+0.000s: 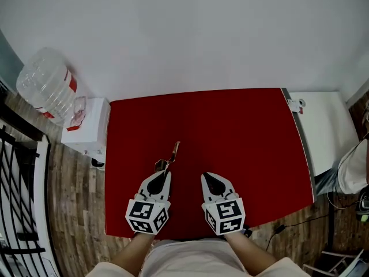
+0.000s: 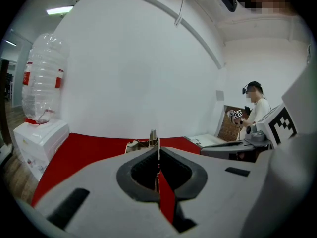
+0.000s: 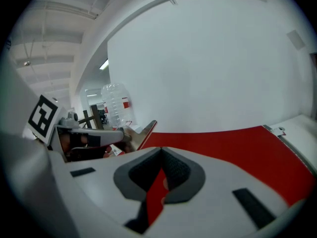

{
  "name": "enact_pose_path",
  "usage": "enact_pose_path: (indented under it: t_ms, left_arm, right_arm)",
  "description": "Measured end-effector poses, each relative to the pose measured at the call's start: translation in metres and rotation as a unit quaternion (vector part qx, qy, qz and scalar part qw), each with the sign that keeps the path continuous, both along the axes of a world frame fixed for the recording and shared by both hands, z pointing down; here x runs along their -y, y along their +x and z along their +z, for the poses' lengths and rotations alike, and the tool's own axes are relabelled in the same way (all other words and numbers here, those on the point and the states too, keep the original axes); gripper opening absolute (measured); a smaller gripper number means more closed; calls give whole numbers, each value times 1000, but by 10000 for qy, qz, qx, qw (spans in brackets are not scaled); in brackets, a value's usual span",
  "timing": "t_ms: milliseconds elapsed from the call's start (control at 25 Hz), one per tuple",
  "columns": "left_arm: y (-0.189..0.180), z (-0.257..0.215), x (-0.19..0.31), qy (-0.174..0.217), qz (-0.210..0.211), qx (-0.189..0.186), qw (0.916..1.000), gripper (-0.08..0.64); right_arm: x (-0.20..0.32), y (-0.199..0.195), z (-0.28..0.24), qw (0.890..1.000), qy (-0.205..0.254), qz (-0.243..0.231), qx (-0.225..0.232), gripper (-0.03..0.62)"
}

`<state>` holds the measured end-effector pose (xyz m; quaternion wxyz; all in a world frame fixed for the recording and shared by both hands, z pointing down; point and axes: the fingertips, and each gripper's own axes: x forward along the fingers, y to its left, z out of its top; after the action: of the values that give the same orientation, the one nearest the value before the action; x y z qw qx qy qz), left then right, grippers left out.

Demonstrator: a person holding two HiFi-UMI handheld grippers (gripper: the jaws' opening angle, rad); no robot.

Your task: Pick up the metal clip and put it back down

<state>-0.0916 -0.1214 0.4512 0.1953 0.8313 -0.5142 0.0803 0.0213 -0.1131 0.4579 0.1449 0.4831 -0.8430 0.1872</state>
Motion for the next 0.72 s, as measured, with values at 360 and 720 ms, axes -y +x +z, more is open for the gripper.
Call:
enact_pose_path:
  t_ms: [360,720]
  left_arm:
    - [3,-28,-48,335,-192,52,9992,8]
    - [-5,-36,-65,387,-314,-45,9987,9]
  right_arm:
    - [-31,3,-35,9994,289,-54,-195,8]
    - [-50,1,-40,9993,352,4,-146,6]
